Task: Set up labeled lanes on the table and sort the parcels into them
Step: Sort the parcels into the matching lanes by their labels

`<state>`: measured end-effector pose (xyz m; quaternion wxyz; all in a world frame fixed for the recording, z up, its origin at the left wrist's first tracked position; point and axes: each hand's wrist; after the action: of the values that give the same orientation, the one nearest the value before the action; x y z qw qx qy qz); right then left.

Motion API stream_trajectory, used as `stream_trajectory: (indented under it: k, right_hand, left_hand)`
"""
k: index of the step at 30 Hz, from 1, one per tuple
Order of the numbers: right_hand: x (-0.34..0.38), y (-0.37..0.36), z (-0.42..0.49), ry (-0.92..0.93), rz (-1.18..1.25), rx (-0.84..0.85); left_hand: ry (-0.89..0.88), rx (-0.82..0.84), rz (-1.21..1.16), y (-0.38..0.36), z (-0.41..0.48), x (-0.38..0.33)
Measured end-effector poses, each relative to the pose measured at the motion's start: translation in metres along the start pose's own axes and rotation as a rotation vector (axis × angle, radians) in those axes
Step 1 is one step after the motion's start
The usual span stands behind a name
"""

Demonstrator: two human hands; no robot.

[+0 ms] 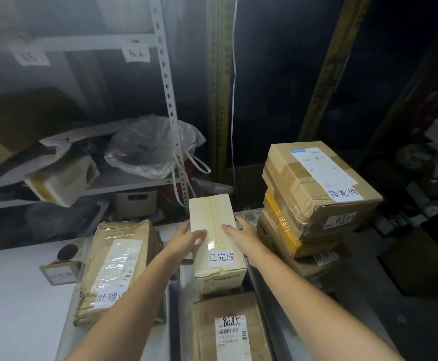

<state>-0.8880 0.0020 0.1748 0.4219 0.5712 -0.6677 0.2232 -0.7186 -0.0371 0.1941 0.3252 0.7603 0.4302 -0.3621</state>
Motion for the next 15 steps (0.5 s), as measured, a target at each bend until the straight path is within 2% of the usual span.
stream_trajectory:
  k: [9,15]
  right_hand:
    - [-0.0061,0.0001,-0.0009,-0.036,0.018,0.007]
    - [-0.0034,-0.0032,-0.0024,0.013,-0.052,0.013]
  left_hand:
    - [0.009,0.012,0.019,-0.0026,0.0021,0.006]
    - [0.036,-0.015,0.043,0.0067,0.0052,0.0033]
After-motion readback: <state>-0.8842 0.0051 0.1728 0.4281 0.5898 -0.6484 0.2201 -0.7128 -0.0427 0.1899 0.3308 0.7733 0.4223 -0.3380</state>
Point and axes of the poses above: each hand's wrist, its own z-axis towards the middle knuckle, its own y-axis out of the back of the hand, x = y × z, and after that the axes turned 4 degrees about -y, right-handed
